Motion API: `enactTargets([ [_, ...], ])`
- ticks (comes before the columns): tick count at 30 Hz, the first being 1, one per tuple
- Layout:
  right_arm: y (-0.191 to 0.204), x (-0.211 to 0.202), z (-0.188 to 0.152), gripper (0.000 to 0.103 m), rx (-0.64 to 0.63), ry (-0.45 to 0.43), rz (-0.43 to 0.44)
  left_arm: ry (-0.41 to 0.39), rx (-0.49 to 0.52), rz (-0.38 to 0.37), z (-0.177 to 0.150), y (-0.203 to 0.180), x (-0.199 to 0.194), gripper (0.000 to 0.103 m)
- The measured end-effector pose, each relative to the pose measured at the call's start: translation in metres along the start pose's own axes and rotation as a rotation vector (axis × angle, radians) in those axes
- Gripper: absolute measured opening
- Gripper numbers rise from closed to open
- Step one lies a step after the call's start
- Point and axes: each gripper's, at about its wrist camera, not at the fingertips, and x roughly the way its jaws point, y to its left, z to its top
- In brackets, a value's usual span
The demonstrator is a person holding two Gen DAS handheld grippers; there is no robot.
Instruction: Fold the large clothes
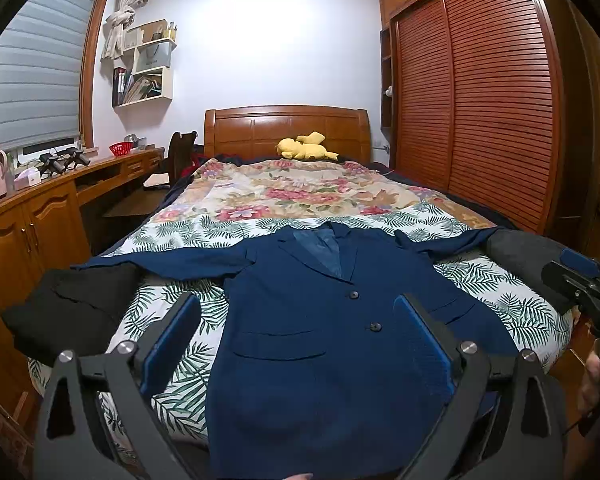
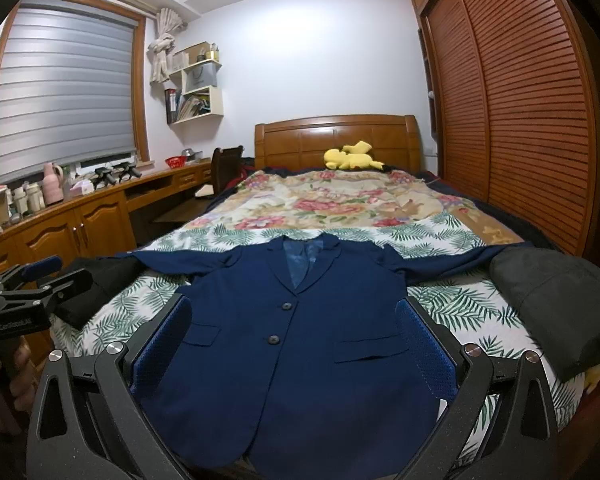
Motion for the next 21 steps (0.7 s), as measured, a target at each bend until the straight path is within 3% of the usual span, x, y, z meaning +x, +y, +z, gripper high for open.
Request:
enactTargets([
  [21,-0.0005,-0.0010,-0.0001,0.103,0.001,0.001,-0.001,-0.018,0.010,0.008,0.0058,-0.0073,-0.0079,0.098],
])
